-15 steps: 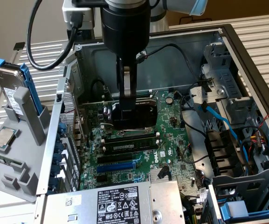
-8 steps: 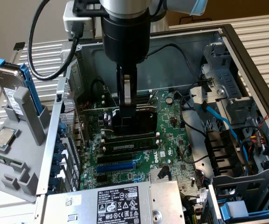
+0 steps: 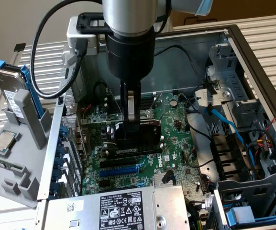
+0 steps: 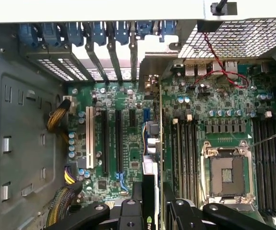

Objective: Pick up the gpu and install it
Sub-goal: 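Insert the gpu into the slot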

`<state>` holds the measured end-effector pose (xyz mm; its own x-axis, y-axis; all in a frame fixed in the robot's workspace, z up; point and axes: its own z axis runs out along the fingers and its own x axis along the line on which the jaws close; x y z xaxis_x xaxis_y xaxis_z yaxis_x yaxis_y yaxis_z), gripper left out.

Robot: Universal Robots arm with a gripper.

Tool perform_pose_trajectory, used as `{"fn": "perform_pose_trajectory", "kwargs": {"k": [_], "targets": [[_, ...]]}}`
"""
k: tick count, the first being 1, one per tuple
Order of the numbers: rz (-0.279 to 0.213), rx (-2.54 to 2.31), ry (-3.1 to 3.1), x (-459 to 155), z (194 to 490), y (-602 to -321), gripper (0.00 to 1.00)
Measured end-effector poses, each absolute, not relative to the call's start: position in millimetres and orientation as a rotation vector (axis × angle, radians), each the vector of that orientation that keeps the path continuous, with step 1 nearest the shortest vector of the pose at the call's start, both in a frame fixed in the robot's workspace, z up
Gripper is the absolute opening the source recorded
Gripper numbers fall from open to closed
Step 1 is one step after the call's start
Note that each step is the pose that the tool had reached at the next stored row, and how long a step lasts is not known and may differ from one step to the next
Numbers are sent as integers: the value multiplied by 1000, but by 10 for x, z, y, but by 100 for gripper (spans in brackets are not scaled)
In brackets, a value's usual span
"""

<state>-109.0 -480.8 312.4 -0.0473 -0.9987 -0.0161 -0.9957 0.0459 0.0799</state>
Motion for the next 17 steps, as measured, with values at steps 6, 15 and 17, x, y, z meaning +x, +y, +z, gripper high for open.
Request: {"fn": "perform_pose_trajectory", "kwargs": {"k": [6,15,17], "targets": [[-122,2130,-2232,-1095,3050,-4823,27],[-135,2129,-2230,-1133,2930,-4885,27],[-131,2131,-2232,-1142,2916,-4886,27]]}}
